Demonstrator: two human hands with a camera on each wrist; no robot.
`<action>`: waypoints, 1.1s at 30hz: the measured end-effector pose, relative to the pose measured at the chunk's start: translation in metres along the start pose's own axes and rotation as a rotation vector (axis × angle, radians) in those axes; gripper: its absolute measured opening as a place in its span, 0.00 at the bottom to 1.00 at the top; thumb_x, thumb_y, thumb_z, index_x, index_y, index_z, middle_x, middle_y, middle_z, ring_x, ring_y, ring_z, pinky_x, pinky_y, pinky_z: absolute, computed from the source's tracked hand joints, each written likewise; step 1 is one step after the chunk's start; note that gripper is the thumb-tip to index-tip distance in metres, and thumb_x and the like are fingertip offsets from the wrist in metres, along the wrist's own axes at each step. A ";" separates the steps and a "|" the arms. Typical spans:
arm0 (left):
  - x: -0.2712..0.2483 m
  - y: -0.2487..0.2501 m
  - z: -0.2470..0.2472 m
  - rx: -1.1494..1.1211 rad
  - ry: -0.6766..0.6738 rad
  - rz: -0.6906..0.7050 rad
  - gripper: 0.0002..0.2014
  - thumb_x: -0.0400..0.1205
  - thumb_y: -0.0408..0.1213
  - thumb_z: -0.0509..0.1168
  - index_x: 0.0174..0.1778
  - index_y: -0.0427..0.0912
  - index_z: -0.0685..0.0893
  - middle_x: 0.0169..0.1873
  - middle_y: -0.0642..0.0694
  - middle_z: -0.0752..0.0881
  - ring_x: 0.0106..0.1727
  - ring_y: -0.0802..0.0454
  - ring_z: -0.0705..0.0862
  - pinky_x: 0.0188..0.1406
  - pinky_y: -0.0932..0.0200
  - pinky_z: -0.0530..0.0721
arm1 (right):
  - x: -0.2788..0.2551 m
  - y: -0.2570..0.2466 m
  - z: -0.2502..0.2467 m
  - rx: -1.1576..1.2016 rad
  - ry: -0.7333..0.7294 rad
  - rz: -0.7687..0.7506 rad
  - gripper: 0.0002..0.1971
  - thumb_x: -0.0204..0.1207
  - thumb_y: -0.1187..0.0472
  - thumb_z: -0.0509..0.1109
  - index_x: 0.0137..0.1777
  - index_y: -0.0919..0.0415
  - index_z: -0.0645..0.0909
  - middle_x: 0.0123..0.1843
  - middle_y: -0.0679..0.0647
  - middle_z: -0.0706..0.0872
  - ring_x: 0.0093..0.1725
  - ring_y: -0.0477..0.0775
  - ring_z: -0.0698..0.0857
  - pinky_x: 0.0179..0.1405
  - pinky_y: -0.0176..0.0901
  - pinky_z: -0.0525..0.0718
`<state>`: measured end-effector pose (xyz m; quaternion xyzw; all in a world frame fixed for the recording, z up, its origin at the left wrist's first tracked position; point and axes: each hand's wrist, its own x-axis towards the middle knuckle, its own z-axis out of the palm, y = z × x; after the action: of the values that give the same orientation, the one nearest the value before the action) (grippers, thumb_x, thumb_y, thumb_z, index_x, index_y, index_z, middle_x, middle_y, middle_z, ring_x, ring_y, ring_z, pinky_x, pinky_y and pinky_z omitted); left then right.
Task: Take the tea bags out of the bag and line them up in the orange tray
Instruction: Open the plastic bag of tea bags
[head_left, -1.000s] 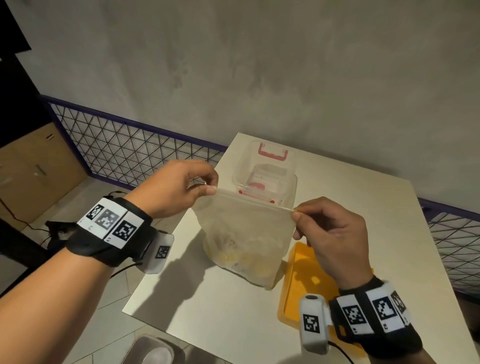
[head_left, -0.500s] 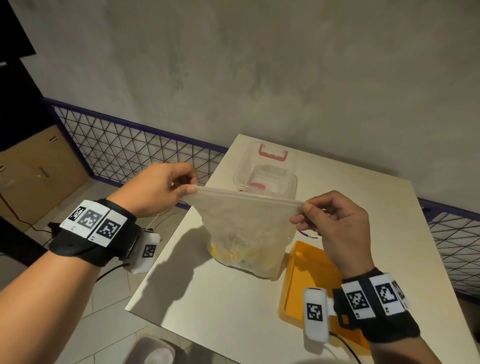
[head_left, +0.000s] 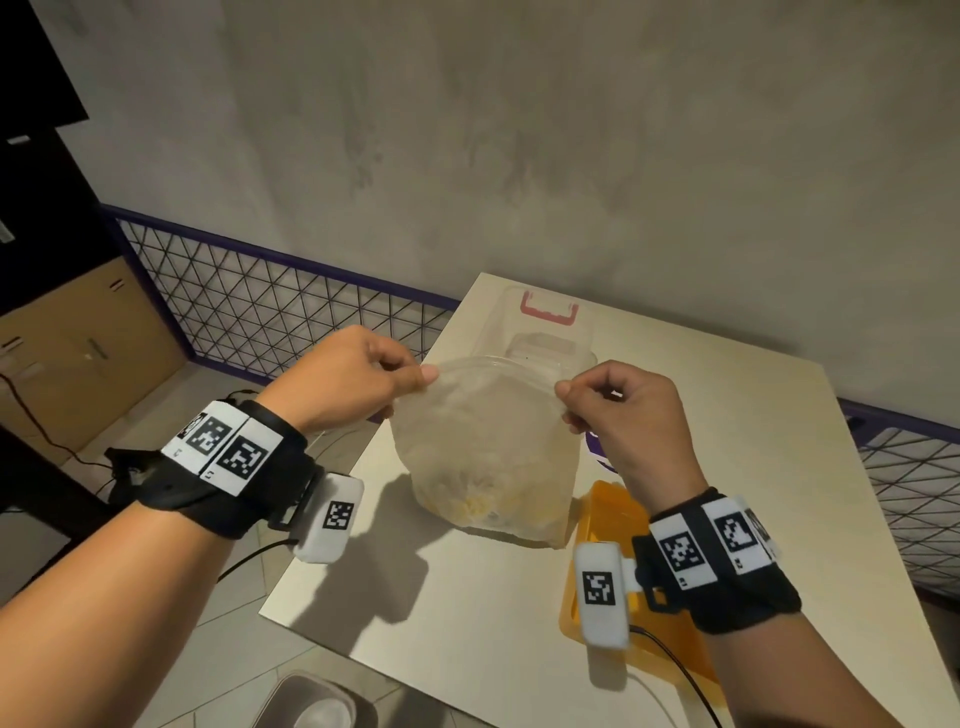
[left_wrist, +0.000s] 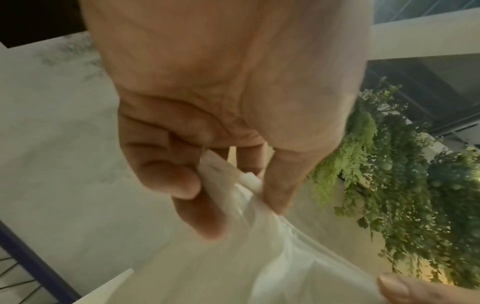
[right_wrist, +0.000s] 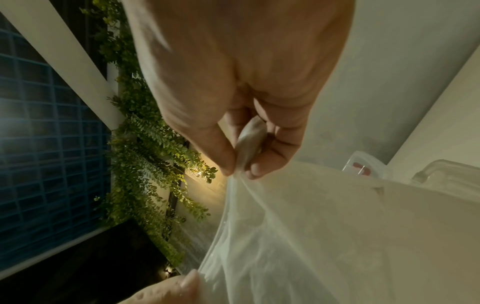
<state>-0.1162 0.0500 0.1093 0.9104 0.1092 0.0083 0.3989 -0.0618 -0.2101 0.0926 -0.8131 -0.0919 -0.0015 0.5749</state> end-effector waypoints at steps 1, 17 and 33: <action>0.001 0.000 -0.001 -0.033 0.022 -0.001 0.15 0.79 0.54 0.72 0.33 0.48 0.90 0.27 0.52 0.87 0.24 0.64 0.81 0.25 0.71 0.78 | 0.001 -0.001 0.001 -0.007 -0.006 0.001 0.07 0.76 0.58 0.77 0.39 0.59 0.89 0.33 0.54 0.90 0.36 0.56 0.88 0.49 0.57 0.91; -0.006 -0.008 0.019 -0.169 0.017 -0.111 0.10 0.70 0.33 0.78 0.31 0.44 0.82 0.29 0.49 0.83 0.32 0.53 0.78 0.36 0.58 0.77 | 0.004 -0.004 0.013 0.019 0.000 0.067 0.06 0.76 0.64 0.74 0.43 0.66 0.81 0.37 0.57 0.85 0.28 0.48 0.83 0.34 0.43 0.87; -0.019 -0.030 0.015 -0.425 0.095 0.086 0.11 0.69 0.40 0.81 0.43 0.43 0.88 0.45 0.37 0.90 0.42 0.35 0.88 0.49 0.39 0.90 | 0.007 0.004 0.000 -0.140 0.059 0.009 0.05 0.72 0.62 0.74 0.39 0.53 0.83 0.38 0.51 0.87 0.38 0.56 0.86 0.41 0.53 0.88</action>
<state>-0.1393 0.0550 0.0783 0.8082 0.0846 0.0909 0.5757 -0.0547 -0.2103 0.0897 -0.8512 -0.0712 -0.0293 0.5192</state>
